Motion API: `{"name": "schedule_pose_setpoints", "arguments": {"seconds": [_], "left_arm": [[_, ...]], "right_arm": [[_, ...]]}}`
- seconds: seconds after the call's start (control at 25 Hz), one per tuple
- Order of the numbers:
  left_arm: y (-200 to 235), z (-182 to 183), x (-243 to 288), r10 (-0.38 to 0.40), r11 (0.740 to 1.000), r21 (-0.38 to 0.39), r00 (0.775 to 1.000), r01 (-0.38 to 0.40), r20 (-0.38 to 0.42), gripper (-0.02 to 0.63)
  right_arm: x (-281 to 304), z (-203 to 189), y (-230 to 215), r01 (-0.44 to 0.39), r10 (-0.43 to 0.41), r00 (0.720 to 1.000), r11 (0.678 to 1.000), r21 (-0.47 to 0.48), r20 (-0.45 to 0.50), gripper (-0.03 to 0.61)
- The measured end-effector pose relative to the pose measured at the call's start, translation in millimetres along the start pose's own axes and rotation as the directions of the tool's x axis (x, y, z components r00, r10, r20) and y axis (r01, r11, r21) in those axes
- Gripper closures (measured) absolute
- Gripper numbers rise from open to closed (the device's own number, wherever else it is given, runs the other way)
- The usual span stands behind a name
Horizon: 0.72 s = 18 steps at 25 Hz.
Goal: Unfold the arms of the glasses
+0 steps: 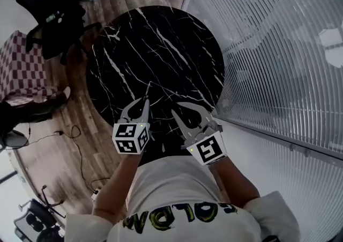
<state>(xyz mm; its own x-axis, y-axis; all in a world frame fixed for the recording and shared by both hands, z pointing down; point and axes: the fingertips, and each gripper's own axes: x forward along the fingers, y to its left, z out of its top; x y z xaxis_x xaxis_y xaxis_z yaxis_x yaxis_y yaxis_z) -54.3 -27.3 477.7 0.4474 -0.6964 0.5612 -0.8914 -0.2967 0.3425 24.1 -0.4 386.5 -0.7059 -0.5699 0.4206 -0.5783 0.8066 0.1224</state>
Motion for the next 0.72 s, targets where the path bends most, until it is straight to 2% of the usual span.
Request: {"name": "schedule_pose_setpoints", "arguments": {"seconds": [0.32, 0.72], "left_arm": [[17.8, -62.1, 46.1, -0.004, 1.000, -0.016, 0.993, 0.002, -0.115, 0.580], [37.0, -132.1, 89.7, 0.000, 1.000, -0.009, 0.979, -0.001, -0.202, 0.580]], "right_arm": [[8.9, -39.5, -8.1, 0.005, -0.004, 0.999, 0.999, 0.035, -0.037, 0.538], [19.4, -96.0, -2.2, 0.018, -0.011, 0.998, 0.992, 0.122, -0.060, 0.546]]}}
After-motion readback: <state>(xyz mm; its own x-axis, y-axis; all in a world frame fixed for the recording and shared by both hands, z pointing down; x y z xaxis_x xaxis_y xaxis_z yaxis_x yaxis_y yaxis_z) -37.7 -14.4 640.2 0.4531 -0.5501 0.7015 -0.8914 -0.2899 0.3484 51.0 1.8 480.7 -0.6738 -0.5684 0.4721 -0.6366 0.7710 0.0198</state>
